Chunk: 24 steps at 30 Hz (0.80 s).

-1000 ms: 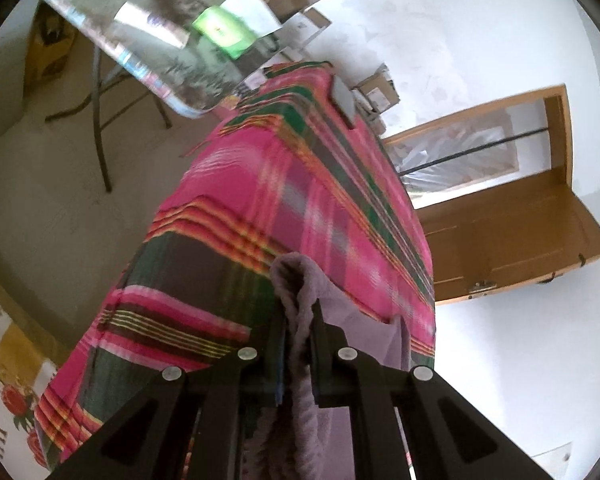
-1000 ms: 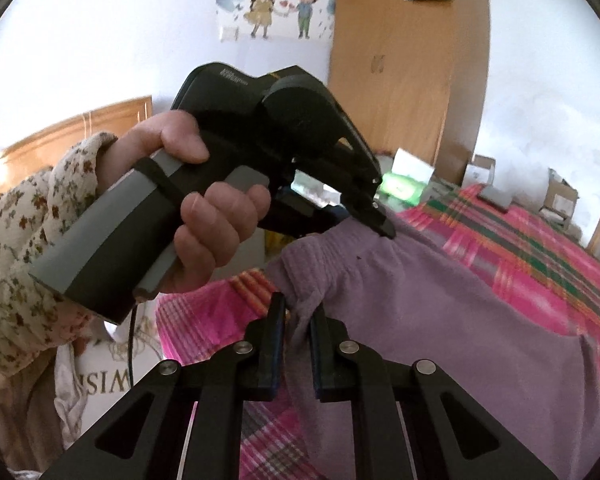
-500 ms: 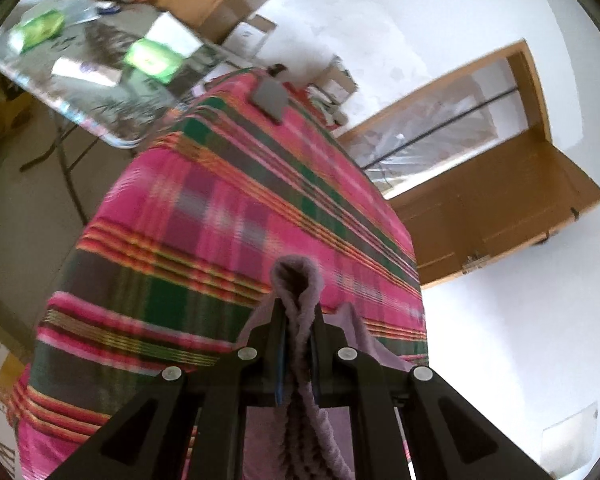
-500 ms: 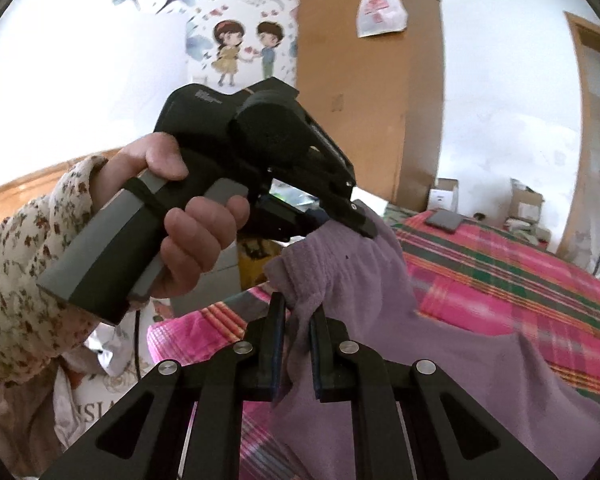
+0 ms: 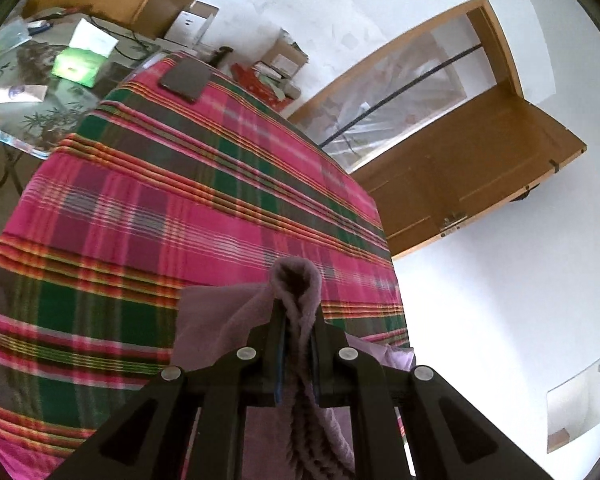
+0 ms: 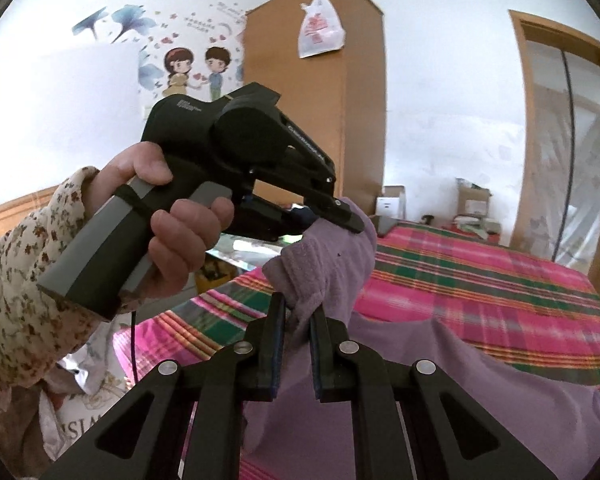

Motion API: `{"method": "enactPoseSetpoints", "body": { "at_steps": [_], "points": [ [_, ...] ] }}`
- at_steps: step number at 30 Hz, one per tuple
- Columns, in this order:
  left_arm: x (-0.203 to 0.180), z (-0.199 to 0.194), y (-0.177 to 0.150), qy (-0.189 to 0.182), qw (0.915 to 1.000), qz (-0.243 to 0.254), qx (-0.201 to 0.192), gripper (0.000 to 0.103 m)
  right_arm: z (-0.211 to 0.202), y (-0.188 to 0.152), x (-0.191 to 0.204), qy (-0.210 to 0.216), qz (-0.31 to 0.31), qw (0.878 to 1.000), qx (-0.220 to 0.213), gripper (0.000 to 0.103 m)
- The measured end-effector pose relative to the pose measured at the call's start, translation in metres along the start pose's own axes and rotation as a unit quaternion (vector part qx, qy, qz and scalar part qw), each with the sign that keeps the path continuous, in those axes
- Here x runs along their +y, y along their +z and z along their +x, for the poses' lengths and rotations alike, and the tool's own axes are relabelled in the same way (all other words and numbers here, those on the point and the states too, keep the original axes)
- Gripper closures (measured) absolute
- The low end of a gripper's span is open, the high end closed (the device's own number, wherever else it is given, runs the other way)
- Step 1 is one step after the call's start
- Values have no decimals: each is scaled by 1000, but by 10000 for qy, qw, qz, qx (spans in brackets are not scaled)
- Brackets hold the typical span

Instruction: Fold clothes

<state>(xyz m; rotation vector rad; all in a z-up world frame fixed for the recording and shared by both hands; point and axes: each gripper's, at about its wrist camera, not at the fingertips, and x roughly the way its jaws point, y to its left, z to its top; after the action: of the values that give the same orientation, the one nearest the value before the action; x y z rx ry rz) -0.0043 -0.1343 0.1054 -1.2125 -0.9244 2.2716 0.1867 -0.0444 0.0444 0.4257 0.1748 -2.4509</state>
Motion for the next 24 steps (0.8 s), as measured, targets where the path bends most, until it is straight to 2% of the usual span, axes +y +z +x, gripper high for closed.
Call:
{"method": "enactPoseSetpoints", "body": {
  "at_steps": [16,24],
  "points": [
    [-59,59,-8,-130,9967,524,606,93,-32,-11,-41,-640,393,9972,3,92],
    [-68,91,-16,-136,9937,595,936,93,-41,-22,-61,-960,615,9934,144,91]
  ]
}}
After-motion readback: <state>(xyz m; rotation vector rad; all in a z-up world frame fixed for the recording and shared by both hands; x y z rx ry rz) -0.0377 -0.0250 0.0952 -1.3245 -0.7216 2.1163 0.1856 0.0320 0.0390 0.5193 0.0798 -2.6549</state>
